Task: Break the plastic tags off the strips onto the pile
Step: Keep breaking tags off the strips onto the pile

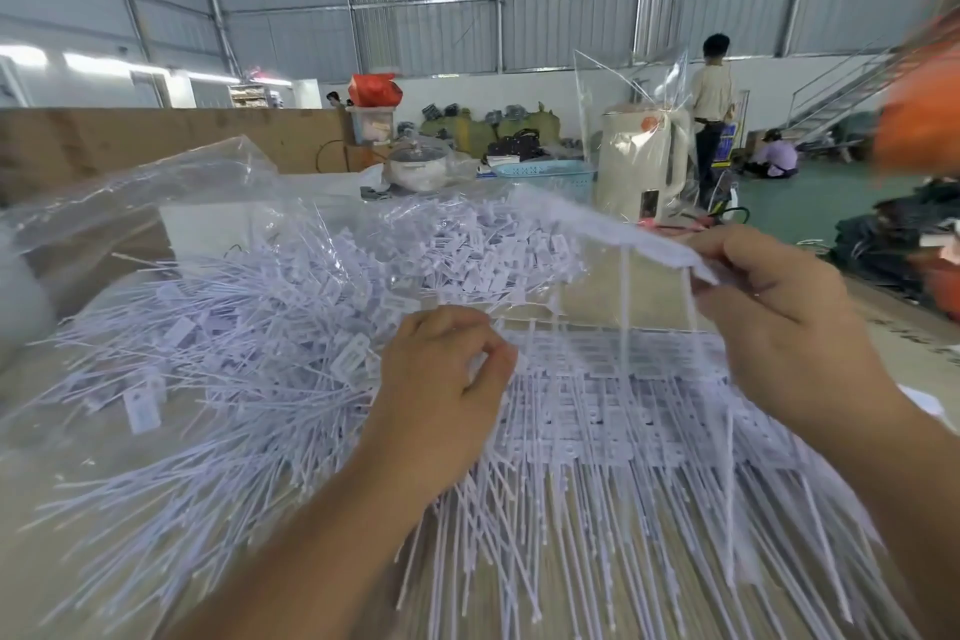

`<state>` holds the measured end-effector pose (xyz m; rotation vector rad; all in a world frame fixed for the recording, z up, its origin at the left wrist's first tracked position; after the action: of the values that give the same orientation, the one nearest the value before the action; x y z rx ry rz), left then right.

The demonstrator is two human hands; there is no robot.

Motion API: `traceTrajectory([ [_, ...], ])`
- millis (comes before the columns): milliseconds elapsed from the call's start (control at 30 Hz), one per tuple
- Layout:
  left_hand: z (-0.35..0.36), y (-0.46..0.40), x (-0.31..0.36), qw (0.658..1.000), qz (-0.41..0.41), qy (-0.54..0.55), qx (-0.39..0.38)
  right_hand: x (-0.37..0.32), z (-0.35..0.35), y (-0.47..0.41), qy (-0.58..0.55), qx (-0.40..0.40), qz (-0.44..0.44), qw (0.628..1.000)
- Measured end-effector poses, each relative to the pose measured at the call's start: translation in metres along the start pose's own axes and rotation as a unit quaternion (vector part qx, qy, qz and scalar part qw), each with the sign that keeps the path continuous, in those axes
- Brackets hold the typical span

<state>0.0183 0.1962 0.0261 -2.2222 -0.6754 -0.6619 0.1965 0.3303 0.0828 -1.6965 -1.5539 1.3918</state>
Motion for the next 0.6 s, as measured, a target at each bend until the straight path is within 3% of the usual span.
traceTrajectory([
  [133,-0.001,0.015,0.015,0.976,-0.019,0.204,-0.075,-0.014,0.029,0.003,0.076,-0.106,-0.049,0.990],
  [267,0.001,0.009,0.005,0.927,-0.104,0.352,-0.082,-0.025,0.051,0.008,0.076,-0.172,-0.083,0.979],
  [367,0.016,0.001,-0.008,0.894,-0.202,0.373,-0.145,-0.028,0.055,0.009,0.078,-0.180,-0.094,0.976],
  [500,-0.001,0.002,-0.007,0.838,-0.183,0.489,-0.155,-0.030,0.059,0.012,0.095,-0.203,-0.096,0.970],
  [600,-0.001,0.006,-0.008,0.824,-0.186,0.497,-0.199,-0.034,0.065,0.015,0.109,-0.223,-0.100,0.964],
])
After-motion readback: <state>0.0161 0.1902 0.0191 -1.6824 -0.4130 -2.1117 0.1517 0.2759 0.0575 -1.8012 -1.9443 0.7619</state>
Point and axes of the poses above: each hand's wrist, its own y-axis away from the middle knuckle, its own z-axis out of the palm, x = y × z, the point moved 10 cm from there along -y, towards the middle knuckle, and after that the axes turned 14 degrees about -z, right-handed, at the moved point
